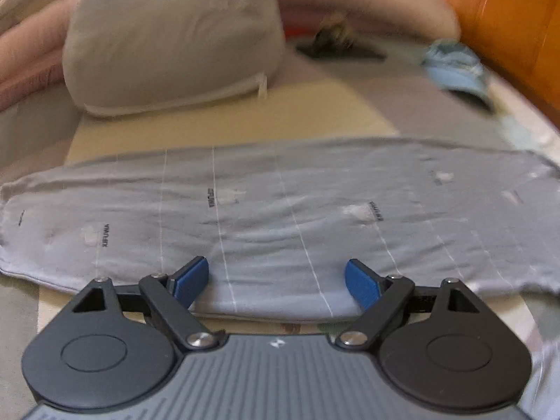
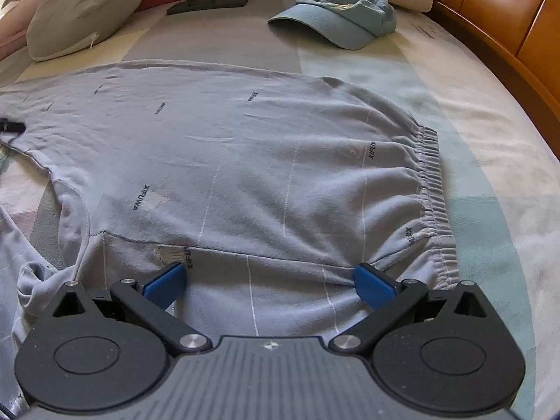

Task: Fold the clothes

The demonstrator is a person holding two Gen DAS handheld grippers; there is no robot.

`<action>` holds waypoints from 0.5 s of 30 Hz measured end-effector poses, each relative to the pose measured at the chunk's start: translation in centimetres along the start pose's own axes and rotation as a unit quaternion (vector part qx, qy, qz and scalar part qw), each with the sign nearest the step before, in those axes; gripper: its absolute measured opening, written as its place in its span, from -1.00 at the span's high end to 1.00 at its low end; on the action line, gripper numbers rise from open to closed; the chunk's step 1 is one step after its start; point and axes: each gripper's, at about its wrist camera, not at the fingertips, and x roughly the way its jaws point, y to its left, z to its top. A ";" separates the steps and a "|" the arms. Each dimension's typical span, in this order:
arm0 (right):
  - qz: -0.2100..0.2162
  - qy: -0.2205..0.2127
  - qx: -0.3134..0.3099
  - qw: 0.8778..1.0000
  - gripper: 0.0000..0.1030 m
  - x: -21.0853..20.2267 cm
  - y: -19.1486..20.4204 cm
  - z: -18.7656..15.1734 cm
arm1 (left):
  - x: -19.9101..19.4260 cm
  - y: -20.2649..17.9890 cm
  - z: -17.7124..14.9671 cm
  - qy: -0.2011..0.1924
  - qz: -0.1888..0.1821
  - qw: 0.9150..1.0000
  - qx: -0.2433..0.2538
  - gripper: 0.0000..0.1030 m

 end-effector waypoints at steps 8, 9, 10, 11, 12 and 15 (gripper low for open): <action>-0.012 -0.016 0.019 1.000 -1.00 -0.2 0.3 -0.6 | -3.0 2.9 2.2 -0.026 -0.009 0.998 0.055 -0.71; -0.013 -0.016 0.021 1.000 -1.00 -0.3 0.3 -0.6 | -2.8 3.8 2.9 -0.034 -0.001 0.999 0.043 -0.71; -0.014 -0.016 0.022 1.000 -1.00 -0.3 0.3 -0.6 | -2.4 4.7 3.2 -0.036 0.005 0.999 0.026 -0.71; -0.014 -0.016 0.022 1.000 -1.00 -0.3 0.4 -0.6 | -1.7 5.6 3.2 -0.030 0.013 0.999 0.006 -0.71; -0.011 -0.013 0.022 1.000 -1.00 -0.4 0.3 -0.6 | -1.0 6.5 3.0 -0.019 0.024 0.999 -0.015 -0.71; -0.003 0.002 0.023 1.000 -1.00 -0.8 -0.1 -0.5 | -0.3 8.2 0.7 0.001 0.047 0.998 -0.050 -0.71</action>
